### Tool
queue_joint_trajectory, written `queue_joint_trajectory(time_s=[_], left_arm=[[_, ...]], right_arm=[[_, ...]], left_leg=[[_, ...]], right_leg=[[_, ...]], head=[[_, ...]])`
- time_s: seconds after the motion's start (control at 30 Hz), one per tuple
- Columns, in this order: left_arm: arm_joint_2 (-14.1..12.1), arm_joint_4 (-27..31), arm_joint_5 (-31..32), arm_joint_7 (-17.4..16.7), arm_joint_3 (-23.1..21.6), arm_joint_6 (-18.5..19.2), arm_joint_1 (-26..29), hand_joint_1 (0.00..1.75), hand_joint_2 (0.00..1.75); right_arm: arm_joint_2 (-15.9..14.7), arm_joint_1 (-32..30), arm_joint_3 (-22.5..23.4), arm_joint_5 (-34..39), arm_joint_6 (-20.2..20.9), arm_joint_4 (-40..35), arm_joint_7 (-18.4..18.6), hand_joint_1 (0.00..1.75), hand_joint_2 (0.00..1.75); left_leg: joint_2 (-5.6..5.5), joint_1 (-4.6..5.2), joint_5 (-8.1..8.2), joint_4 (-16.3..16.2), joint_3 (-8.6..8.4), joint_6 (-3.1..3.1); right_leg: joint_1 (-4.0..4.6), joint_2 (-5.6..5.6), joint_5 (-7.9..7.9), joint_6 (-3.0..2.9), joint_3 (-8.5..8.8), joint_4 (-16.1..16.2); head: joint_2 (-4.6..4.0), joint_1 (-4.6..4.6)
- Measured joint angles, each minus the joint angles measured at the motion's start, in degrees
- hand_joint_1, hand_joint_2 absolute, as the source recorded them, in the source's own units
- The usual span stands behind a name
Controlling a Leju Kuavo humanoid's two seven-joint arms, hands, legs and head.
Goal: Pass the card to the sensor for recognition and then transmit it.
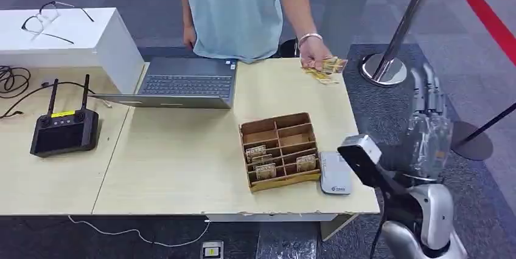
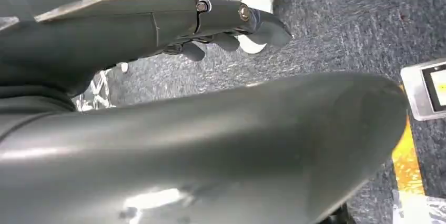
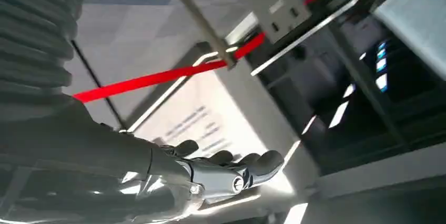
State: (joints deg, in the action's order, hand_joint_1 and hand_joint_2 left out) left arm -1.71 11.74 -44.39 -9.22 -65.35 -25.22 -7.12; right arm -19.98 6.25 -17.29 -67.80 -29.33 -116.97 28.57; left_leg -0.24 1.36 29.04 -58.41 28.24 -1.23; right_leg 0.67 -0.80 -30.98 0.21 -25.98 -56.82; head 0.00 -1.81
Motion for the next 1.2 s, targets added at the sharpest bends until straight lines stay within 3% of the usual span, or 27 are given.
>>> queue_joint_trajectory(time_s=[0.33, 0.9, 1.0, 1.2], left_arm=[[-0.3, 0.0, 1.0, 0.0, -1.4, 0.4, -0.1, 0.00, 0.00], [-0.4, 0.0, 0.8, 0.3, -1.6, 0.5, 0.0, 0.00, 0.00], [-0.4, 0.0, 0.8, 0.5, -1.6, 0.5, 0.0, 0.00, 0.00], [-0.4, 0.0, 0.8, 0.8, -1.9, 0.3, 0.0, 0.00, 0.00]], right_arm=[[-0.7, 6.5, -8.1, 1.3, 1.2, 5.8, -0.7, 0.00, 1.75], [-0.7, 10.3, -14.8, 3.7, 1.9, 12.3, -2.3, 0.00, 1.75], [-0.6, 10.8, -15.7, 3.7, 2.0, 12.9, -2.3, 0.09, 1.75], [-0.5, 11.4, -17.3, 4.0, 1.6, 14.8, -2.3, 0.10, 1.75]], left_leg=[[0.01, -0.01, 0.00, 0.0, 0.04, 0.00], [0.00, -0.01, 0.00, 0.0, 0.06, 0.00], [0.00, -0.01, 0.00, 0.0, 0.06, 0.00], [-0.01, -0.01, 0.00, 0.0, 0.11, 0.00]], right_leg=[[0.01, 0.01, -0.02, 0.02, -0.05, 0.0], [0.00, 0.00, -0.02, 0.02, -0.06, 0.0], [0.01, 0.00, -0.02, 0.02, -0.07, 0.0], [0.01, 0.00, -0.02, 0.02, -0.12, 0.0]], head=[[0.00, 0.00], [0.00, -0.02], [0.00, -0.02], [0.00, -0.02]])
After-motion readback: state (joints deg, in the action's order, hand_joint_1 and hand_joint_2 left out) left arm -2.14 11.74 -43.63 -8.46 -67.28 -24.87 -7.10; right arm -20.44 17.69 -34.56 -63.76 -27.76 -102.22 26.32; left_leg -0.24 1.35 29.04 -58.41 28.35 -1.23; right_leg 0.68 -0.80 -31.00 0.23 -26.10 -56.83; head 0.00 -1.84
